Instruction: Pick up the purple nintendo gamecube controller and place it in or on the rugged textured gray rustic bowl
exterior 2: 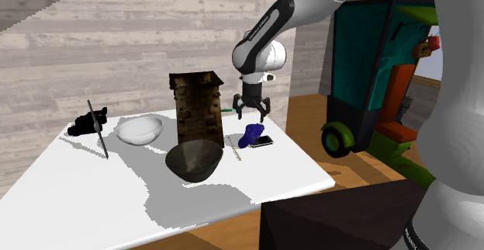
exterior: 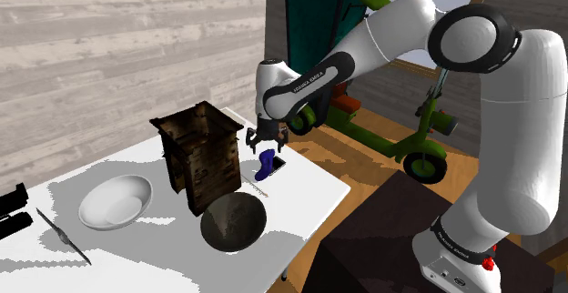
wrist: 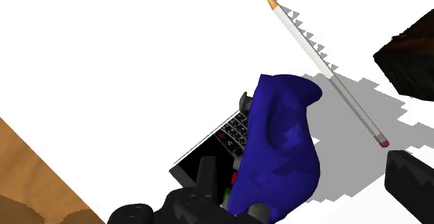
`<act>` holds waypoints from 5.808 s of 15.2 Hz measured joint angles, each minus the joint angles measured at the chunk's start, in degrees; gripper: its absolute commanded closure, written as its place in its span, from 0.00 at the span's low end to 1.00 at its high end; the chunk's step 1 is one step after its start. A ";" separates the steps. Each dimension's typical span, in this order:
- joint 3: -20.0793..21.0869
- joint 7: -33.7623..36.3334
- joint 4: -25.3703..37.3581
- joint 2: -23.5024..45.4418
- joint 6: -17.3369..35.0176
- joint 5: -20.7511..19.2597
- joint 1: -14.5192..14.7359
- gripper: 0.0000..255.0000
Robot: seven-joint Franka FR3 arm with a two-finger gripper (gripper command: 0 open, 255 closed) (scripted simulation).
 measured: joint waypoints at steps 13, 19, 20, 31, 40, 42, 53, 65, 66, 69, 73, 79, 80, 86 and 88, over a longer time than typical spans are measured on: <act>-1.56 2.13 4.05 8.38 4.15 -1.43 1.68 0.00; -1.56 2.13 4.07 8.40 4.18 -1.43 1.69 1.00; -1.55 2.12 4.07 8.40 4.19 -1.43 1.70 1.00; -1.07 1.90 3.76 6.10 2.19 -0.87 1.32 1.00; -0.11 1.36 4.06 1.57 -2.57 0.37 0.64 1.00; 0.12 1.20 3.97 0.31 -3.72 0.72 0.43 1.00; 1.00 0.62 5.93 -4.44 -10.30 2.18 -0.16 1.00; 3.31 5.87 4.11 -9.69 -13.16 3.23 2.99 1.00; 3.66 6.87 3.75 -10.05 -13.06 3.27 3.61 1.00; 5.07 10.23 0.82 -12.03 -12.05 3.68 5.72 1.00; 6.76 15.27 0.45 -12.17 -11.73 3.39 8.99 1.00; 9.41 23.12 0.58 -12.52 -12.10 2.94 14.11 1.00; 9.88 24.81 1.13 -12.10 -12.25 2.63 15.27 1.00; 10.08 27.47 0.00 -9.88 -9.03 1.33 17.02 1.00; 9.89 27.73 -0.44 -9.05 -7.84 0.91 17.20 1.00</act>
